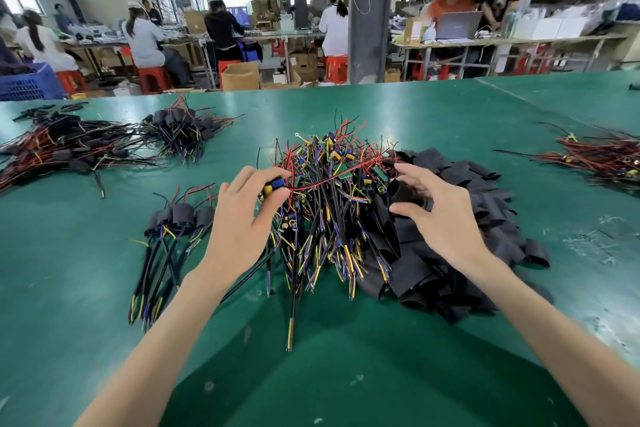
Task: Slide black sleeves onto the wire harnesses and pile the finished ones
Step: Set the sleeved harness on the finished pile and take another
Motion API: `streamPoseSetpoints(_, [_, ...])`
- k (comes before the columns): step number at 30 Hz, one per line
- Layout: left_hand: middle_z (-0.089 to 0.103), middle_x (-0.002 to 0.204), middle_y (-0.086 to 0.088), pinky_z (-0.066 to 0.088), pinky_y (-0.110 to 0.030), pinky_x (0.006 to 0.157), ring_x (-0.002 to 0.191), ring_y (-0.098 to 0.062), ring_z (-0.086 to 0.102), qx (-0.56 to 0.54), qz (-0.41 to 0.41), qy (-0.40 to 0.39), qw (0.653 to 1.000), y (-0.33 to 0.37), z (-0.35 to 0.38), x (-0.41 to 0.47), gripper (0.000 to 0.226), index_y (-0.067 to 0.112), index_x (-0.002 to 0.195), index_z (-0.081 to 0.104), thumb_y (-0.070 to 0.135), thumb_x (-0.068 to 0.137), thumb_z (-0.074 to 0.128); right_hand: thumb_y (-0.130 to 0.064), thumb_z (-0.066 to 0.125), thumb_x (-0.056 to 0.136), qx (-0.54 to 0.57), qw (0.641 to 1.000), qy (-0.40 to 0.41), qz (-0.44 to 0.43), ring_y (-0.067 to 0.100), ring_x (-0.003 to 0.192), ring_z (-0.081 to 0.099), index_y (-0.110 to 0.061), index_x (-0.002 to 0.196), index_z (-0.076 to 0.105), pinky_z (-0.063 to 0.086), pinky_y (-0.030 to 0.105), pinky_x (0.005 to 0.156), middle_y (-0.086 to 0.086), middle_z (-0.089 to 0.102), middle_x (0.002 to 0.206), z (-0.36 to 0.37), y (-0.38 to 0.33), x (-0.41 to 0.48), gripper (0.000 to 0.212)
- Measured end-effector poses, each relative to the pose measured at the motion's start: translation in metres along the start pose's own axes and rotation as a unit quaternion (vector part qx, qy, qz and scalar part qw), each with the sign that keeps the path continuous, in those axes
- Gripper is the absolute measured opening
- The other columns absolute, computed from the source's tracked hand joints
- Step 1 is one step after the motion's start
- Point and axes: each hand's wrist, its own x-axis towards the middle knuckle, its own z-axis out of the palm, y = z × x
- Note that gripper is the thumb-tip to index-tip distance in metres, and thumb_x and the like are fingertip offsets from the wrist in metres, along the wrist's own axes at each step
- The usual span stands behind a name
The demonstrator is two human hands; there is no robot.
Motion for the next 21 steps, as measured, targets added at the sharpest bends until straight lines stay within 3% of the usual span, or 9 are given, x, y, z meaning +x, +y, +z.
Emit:
streamPoseSetpoints(3, [0.045, 0.082, 0.019, 0.028, -0.02, 0.078, 0.078, 0.009, 0.043, -0.009, 0.002, -0.004, 1.0, 0.003, 0.0, -0.004, 0.024, 0.015, 0.108, 0.066, 0.023, 0.089, 0.052, -0.004, 0.078, 0.071, 0.005, 1.0, 0.012, -0.012, 0.013, 0.103, 0.062, -0.025, 0.121, 0.06, 0.043, 0.033, 0.101, -0.01, 0.066, 0.102, 0.0, 0.001, 0.0, 0.058])
streamPoseSetpoints(7, [0.053, 0.084, 0.004, 0.03, -0.031, 0.079, 0.076, -0.006, 0.042, -0.007, 0.014, -0.028, 0.999, 0.007, 0.0, -0.008, 0.024, 0.013, 0.107, 0.066, 0.022, 0.089, 0.053, -0.004, 0.078, 0.071, 0.018, 0.999, 0.023, -0.02, 0.013, 0.102, 0.063, -0.027, 0.12, 0.06, 0.044, 0.035, 0.1, -0.008, 0.068, 0.105, 0.001, 0.003, 0.0, 0.057])
streamPoseSetpoints(10, [0.053, 0.084, 0.002, 0.027, -0.027, 0.077, 0.078, -0.012, 0.044, 0.002, 0.023, -0.036, 0.999, 0.009, 0.0, -0.009, 0.024, 0.012, 0.107, 0.067, 0.021, 0.089, 0.054, -0.004, 0.077, 0.071, 0.022, 0.999, 0.03, -0.033, 0.015, 0.099, 0.064, -0.029, 0.12, 0.06, 0.046, 0.039, 0.098, -0.01, 0.068, 0.107, 0.001, 0.003, 0.001, 0.058])
streamPoseSetpoints(14, [0.052, 0.085, 0.004, 0.026, -0.019, 0.081, 0.075, -0.008, 0.041, 0.005, 0.025, -0.034, 0.999, 0.009, 0.001, -0.01, 0.024, 0.012, 0.107, 0.067, 0.022, 0.089, 0.054, -0.007, 0.078, 0.072, 0.015, 0.998, 0.035, -0.048, 0.035, 0.09, 0.065, -0.03, 0.12, 0.06, 0.048, 0.042, 0.093, -0.013, 0.067, 0.11, 0.0, 0.004, 0.001, 0.057])
streamPoseSetpoints(16, [0.053, 0.086, 0.003, 0.026, -0.022, 0.076, 0.077, -0.009, 0.042, 0.009, 0.028, -0.035, 0.999, 0.008, 0.002, -0.01, 0.024, 0.012, 0.107, 0.066, 0.022, 0.089, 0.054, -0.008, 0.077, 0.072, 0.012, 0.998, 0.025, -0.053, 0.038, 0.089, 0.064, -0.032, 0.12, 0.059, 0.049, 0.044, 0.089, -0.016, 0.067, 0.109, 0.0, 0.005, 0.001, 0.056])
streamPoseSetpoints(21, [0.057, 0.095, 0.0, 0.027, -0.017, 0.081, 0.089, -0.009, 0.045, 0.011, 0.033, -0.051, 0.998, 0.008, 0.009, -0.012, 0.033, 0.013, 0.118, 0.063, 0.026, 0.089, 0.055, -0.004, 0.077, 0.07, -0.011, 0.994, 0.008, -0.112, 0.009, 0.103, 0.06, -0.026, 0.122, 0.06, 0.042, 0.02, 0.092, -0.025, 0.062, 0.105, 0.003, 0.001, -0.001, 0.059])
